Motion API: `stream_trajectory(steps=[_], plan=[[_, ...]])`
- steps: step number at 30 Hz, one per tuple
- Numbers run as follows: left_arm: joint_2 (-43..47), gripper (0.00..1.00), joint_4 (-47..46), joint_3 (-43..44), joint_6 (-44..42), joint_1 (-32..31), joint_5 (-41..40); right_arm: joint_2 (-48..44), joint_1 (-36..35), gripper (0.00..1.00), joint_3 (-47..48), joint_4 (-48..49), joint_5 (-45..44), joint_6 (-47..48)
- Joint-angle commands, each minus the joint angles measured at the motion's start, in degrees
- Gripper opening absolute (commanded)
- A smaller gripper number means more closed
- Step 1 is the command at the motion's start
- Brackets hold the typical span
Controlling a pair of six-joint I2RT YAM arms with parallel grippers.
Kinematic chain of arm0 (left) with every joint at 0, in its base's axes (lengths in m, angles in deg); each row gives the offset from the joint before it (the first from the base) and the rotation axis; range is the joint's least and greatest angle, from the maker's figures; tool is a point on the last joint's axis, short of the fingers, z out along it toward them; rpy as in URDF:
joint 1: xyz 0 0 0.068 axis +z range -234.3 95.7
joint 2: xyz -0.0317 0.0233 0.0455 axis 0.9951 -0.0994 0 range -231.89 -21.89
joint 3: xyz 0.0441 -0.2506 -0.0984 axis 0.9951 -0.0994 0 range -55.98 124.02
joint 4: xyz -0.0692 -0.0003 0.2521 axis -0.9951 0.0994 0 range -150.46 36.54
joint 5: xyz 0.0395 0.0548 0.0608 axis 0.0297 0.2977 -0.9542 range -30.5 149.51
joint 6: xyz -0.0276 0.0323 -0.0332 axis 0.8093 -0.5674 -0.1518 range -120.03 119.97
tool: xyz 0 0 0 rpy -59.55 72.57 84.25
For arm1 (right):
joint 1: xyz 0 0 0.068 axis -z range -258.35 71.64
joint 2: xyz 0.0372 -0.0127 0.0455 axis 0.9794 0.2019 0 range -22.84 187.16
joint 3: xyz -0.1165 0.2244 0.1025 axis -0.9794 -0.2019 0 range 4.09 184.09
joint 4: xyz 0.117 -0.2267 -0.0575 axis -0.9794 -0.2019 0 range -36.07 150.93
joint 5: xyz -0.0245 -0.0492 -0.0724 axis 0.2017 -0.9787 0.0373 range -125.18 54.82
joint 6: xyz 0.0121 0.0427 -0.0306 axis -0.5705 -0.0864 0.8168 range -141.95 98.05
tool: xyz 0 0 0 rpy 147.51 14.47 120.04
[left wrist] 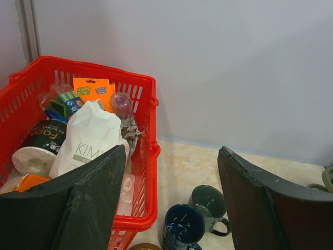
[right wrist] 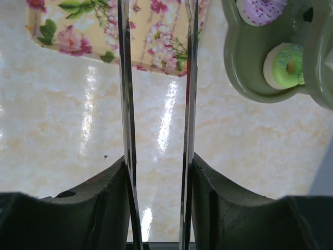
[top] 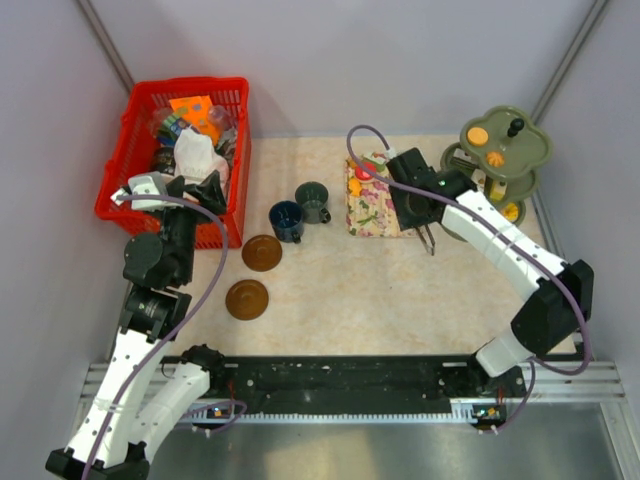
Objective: Serve the afternoon tea
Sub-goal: Place the desert on the desert table.
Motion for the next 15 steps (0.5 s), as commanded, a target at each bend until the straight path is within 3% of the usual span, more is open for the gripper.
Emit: stream_trajectory(steps=[1,9,15], plan=[[0.1,0.77,-2.9,-0.1,-0.1,-0.1,0.7,-8.8,-0.5,0.43,-4.5,9.0,5.2,-0.1],[-0.3,0.77,-2.9,-0.1,-0.2,-0.1,0.7,-16.3,-0.5,0.44,-12.6,16.4,7.4,-2.0],[-0.8,0.77,-2.9,-0.2,-0.2,-0.1,0.9,-13.4,-0.1,0.46,-12.0,15.0,10.9,-4.0]])
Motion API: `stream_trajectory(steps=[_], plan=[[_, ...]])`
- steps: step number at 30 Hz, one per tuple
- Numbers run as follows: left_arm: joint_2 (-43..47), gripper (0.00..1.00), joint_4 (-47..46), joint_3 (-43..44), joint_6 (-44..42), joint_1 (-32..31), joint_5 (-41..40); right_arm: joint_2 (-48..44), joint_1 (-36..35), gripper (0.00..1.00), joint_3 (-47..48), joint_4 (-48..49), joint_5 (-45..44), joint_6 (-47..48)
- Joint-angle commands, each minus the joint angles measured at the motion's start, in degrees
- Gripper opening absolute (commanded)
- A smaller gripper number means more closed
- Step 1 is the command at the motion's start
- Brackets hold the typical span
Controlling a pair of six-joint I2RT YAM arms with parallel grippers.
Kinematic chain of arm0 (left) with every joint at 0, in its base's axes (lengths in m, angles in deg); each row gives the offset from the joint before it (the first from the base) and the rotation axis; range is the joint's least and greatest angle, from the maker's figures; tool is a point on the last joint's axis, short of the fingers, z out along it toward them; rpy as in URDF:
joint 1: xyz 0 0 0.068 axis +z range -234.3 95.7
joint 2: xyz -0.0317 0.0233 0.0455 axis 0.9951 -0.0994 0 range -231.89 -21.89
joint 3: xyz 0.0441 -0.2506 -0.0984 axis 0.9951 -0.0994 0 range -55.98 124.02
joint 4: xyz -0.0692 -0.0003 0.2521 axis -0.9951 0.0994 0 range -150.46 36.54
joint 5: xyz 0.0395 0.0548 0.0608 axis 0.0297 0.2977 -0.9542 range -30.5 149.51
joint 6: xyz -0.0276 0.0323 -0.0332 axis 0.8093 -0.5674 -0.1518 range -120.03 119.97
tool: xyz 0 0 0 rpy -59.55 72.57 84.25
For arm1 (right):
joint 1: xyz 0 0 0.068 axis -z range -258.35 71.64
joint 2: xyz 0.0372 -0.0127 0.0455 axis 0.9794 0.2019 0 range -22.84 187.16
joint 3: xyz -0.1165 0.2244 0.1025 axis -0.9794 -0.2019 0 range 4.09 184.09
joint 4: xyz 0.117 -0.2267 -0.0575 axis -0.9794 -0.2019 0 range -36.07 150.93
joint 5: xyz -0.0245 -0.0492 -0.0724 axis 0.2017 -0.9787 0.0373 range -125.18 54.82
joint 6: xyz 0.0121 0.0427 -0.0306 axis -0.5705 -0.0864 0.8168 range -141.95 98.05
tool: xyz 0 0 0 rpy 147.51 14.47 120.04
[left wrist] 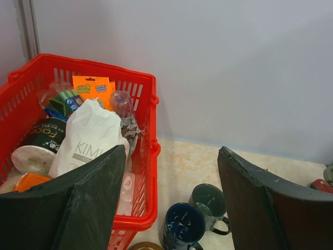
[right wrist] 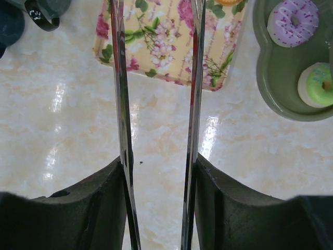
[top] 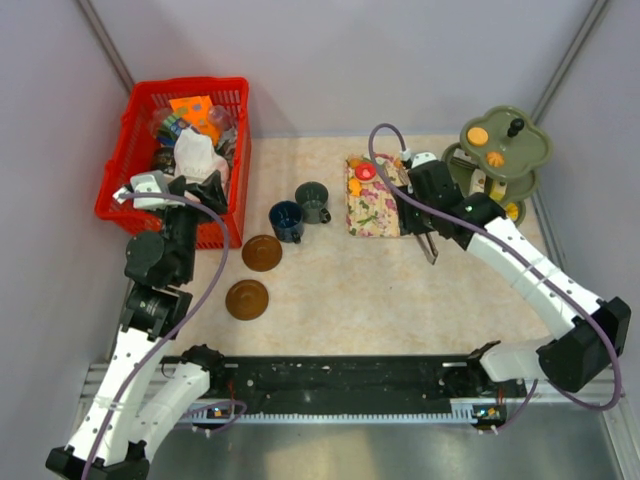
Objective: Serve the afternoon tea
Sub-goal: Place the desert on the desert table, then move the tray with dessert.
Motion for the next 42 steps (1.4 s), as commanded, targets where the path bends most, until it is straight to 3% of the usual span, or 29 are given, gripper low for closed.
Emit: stream_trajectory(steps=[1,8,20,42], plan=[[-0.5,0.77,-2.9,-0.1,-0.2,-0.1,0.9,2.6,0.3,0.46,1.5,1.9,4.1,-2.8],[-0.3,0.77,-2.8,-0.1,-0.3,-0.1,0.9,10.1,2.3,0.45,5.9,1.3,9.2,-6.0],[-0.6,0.77,-2.7,0.0,-0.4,-0.1,1.0,25.6,3.2,0.47,14.5,0.1,9.1,-7.4],[-0.7,0.77,-2.7,-0.1,-0.6,-0.1,0.9,41.9,3.2,0.47,28.3,-2.1,8.2,-5.4]])
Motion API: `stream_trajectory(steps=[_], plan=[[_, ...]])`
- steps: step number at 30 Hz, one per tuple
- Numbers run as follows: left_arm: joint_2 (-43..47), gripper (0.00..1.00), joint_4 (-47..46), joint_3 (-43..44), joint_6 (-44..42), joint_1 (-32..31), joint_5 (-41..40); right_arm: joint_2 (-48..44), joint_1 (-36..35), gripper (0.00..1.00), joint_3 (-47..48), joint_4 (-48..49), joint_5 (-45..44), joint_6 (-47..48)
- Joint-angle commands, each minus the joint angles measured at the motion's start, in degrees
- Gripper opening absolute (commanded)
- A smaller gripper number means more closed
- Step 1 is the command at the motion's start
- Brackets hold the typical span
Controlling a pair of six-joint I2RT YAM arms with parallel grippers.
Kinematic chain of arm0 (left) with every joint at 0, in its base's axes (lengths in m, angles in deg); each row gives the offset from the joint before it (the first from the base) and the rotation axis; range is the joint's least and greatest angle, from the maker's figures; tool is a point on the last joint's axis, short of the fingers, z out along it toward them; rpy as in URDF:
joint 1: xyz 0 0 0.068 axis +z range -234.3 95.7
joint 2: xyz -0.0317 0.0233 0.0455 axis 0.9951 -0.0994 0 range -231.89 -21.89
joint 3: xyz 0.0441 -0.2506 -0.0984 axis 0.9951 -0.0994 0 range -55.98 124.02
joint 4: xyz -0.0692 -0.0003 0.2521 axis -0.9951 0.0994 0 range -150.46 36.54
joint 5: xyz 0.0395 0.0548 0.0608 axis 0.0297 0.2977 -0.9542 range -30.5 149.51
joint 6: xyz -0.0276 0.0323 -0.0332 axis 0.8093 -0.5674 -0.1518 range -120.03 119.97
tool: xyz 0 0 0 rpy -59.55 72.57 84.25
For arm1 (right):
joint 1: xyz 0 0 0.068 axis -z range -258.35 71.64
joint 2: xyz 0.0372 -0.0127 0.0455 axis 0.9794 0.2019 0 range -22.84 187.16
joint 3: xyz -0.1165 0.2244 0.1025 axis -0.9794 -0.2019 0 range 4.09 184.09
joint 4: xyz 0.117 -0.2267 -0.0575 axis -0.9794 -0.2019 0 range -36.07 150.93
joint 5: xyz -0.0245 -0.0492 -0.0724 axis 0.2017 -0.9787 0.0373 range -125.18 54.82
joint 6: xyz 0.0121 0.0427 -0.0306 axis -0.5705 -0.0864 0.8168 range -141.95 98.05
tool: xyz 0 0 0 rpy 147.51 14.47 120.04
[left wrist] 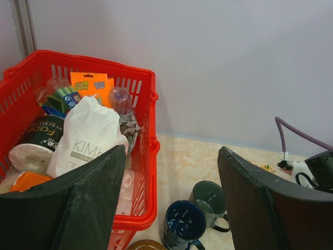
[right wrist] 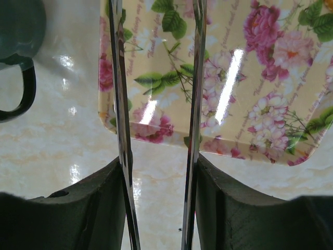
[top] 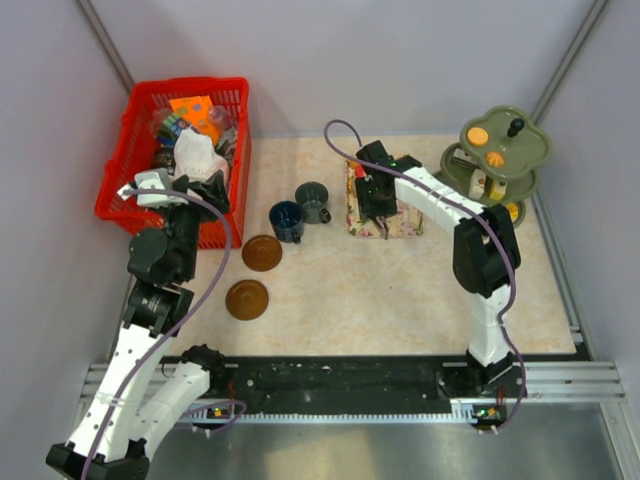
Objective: Serve the afternoon tea
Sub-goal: Move the tray with dessert.
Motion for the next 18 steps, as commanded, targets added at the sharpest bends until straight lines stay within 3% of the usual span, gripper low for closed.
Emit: stream_trajectory(steps=[1,18], plan=[[0.2,0.77,-2.8,-0.1,-0.6,-0.1,0.4,1.8,0.2,0.47,4.4,-0.6,-1.0,0.9],[0.4,0.77,-2.7,-0.1,-0.7,-0.1,0.4,8.8,-1.3,0.47,9.9,-3.7,-3.3,4.7]])
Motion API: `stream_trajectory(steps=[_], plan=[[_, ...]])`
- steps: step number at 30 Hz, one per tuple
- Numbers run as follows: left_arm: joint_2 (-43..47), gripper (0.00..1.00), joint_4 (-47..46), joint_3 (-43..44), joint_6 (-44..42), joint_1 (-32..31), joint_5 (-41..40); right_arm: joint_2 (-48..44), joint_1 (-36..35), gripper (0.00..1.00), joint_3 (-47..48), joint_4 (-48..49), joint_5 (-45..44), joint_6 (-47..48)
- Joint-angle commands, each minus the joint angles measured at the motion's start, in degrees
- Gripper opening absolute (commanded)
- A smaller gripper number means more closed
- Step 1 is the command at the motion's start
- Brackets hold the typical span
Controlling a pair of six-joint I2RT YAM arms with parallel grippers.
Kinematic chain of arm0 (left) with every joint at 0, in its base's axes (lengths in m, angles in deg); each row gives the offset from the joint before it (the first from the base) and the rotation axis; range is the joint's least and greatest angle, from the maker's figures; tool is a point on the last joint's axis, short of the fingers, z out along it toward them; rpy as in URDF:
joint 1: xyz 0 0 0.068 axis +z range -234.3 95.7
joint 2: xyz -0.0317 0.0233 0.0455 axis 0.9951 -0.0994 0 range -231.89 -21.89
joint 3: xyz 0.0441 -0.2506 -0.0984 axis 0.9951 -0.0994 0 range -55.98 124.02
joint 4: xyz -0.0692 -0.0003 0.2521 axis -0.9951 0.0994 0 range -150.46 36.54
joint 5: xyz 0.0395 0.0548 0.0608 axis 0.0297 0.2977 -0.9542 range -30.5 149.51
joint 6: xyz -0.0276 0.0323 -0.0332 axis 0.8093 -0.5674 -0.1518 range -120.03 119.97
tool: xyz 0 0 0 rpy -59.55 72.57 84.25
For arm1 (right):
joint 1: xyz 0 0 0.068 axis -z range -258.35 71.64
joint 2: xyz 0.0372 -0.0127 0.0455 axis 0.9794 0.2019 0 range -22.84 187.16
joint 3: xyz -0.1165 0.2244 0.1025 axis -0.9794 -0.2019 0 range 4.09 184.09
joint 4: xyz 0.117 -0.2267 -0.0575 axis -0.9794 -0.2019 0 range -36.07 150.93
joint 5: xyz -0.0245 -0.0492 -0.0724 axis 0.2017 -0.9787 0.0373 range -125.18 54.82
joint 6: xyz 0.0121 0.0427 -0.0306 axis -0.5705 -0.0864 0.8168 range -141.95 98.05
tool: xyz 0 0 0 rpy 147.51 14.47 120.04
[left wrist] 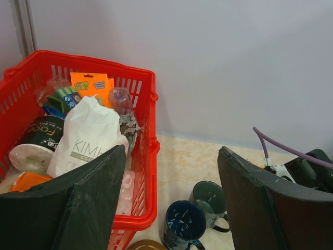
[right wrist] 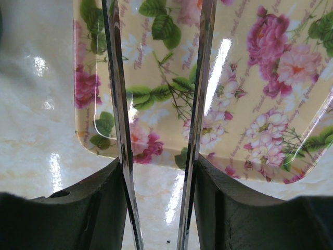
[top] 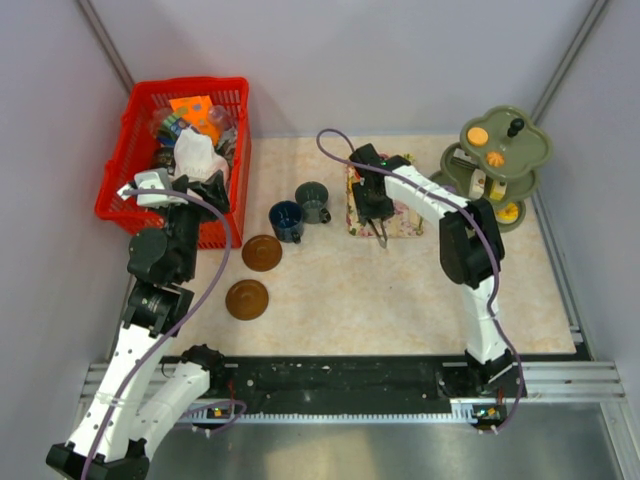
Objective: Serve the afternoon tea
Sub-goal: Move the tray with dessert.
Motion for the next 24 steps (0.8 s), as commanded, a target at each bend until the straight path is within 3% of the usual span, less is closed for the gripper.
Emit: stream_trajectory(steps=[1,12,24], plan=[[0.5,0.77,-2.8,-0.1,-0.7,-0.1,0.4,1.4,-1.1,0.47,4.4,-0.5,-1.0,2.2],[0.7,0.77,-2.8,0.0,-0.7,-0.1,0.4,3.1,-1.7,0.46,7.2,-2.5,-2.3,3.5],[0.8,0.77,-2.8,0.0,-0.7,-0.1,0.5,0.8,-1.8,0.36,6.5,-8.4,-5.4,3.7]])
